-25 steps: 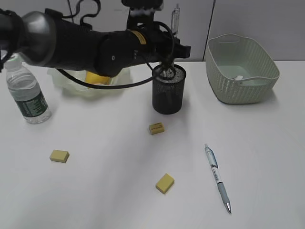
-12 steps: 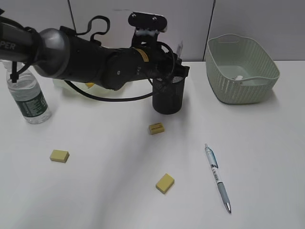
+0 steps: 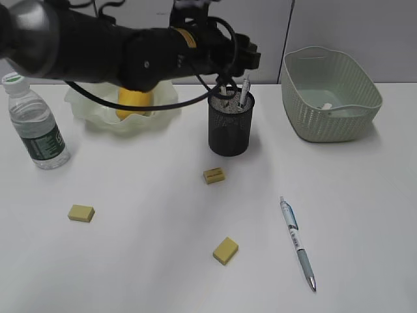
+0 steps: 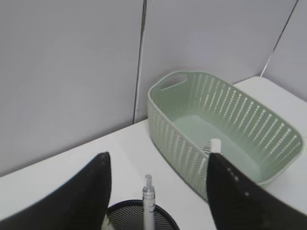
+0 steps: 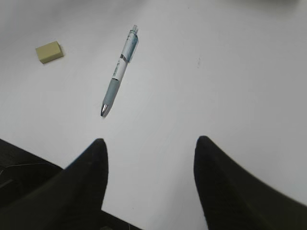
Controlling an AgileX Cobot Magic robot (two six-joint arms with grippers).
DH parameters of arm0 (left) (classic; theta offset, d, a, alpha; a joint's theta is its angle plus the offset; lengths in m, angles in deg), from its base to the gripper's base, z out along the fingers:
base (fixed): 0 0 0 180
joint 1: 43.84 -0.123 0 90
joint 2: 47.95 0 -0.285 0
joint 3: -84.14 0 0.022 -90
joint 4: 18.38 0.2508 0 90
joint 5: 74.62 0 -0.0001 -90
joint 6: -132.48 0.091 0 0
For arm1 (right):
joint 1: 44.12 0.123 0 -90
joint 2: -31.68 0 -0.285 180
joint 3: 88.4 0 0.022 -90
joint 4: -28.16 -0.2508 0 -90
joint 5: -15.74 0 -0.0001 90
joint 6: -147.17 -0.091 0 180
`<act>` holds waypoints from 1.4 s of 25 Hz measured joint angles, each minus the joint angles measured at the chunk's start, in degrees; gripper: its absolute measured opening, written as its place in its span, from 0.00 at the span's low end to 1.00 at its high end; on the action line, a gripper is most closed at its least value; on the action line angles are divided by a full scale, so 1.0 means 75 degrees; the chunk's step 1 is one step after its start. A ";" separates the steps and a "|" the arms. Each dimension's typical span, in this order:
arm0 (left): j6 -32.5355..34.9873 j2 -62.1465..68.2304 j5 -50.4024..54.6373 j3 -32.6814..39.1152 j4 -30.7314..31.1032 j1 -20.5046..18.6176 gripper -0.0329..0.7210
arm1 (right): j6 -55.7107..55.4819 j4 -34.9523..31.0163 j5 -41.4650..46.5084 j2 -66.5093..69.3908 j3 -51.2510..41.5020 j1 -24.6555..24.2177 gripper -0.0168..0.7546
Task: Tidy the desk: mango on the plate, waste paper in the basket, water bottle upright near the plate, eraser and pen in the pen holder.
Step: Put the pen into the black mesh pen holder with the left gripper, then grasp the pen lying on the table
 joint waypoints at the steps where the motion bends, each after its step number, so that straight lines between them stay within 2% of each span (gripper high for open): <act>1: 0.0000 -0.0164 0.0203 0.0000 0.0000 0.0000 0.68 | 0.0000 0.0000 0.0000 0.0000 0.0000 0.0000 0.62; 5: 0.0000 -0.1008 0.1853 0.0000 0.0091 0.0000 0.68 | -0.0007 0.0000 0.0000 0.0000 0.0000 0.0000 0.62; 15: 0.0000 -0.2091 0.7899 0.0000 0.0483 0.0000 0.68 | -0.0007 0.0000 0.0000 0.0000 0.0000 0.0000 0.62; 21: 0.0000 -0.2315 1.0275 -0.0007 0.0577 0.0000 0.67 | -0.0007 0.0000 -0.0005 0.0000 0.0000 0.0000 0.62; 24: 0.0000 -0.2339 1.0773 -0.0007 0.0630 0.0000 0.66 | -0.0007 0.0000 -0.0005 0.0000 0.0000 0.0000 0.62; 32: -0.0223 -0.3245 1.0844 0.0009 0.0618 0.0000 0.61 | -0.0015 0.0007 -0.0005 0.0000 0.0000 0.0000 0.62; 35: -0.0223 -0.3818 1.0835 0.0296 0.0715 0.0000 0.60 | -0.0015 0.0007 -0.0005 0.0000 0.0000 0.0000 0.62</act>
